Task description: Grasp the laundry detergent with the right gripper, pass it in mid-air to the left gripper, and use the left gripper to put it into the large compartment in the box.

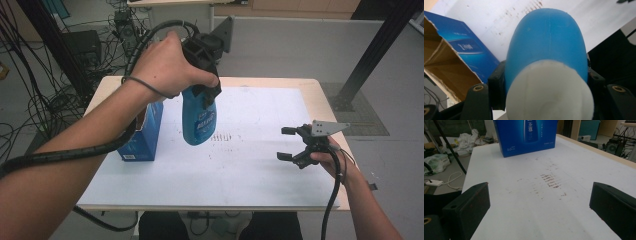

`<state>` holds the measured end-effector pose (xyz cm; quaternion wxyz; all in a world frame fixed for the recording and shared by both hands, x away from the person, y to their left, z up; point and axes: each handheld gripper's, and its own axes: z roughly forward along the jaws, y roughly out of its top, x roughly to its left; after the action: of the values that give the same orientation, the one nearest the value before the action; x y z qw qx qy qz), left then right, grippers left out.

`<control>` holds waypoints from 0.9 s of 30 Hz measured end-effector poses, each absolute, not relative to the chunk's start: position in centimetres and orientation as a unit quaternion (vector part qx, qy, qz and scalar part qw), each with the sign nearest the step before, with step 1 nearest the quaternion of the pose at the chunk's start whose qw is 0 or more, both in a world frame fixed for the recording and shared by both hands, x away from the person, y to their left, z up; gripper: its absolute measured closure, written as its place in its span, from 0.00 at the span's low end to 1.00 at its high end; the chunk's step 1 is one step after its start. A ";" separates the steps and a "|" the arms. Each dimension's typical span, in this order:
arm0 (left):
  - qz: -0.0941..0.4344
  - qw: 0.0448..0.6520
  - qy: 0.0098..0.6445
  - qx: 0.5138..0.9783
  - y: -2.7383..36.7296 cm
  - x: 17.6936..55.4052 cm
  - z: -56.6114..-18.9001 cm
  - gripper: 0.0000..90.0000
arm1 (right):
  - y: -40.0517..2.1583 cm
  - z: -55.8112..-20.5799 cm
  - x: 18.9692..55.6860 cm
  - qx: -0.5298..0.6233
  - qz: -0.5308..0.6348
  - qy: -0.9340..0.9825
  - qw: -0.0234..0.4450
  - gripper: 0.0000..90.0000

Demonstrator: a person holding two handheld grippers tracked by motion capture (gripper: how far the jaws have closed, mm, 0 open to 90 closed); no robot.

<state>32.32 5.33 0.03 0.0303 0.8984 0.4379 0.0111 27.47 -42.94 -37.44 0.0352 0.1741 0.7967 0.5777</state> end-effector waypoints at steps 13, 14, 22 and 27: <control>0.018 0.030 0.476 0.879 6.4 35.0 3.8 0.42 | -42.7 -37.5 27.5 0.174 0.579 0.795 0.038 0.03; 0.017 0.033 0.485 0.874 6.7 35.3 4.0 0.42 | -42.7 -37.5 27.4 0.173 0.580 0.795 0.040 0.03; 0.015 0.047 0.539 0.841 9.1 37.4 5.2 0.42 | -42.6 -37.6 27.4 0.175 0.584 0.792 0.040 0.03; 0.013 0.043 0.555 0.831 10.6 38.6 6.1 0.42 | -42.4 -37.6 27.3 0.175 0.583 0.792 0.042 0.03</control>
<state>38.58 10.59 6.07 0.0431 0.8308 0.5547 0.0128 27.33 -42.39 -37.64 0.0419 0.1747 0.7922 0.5832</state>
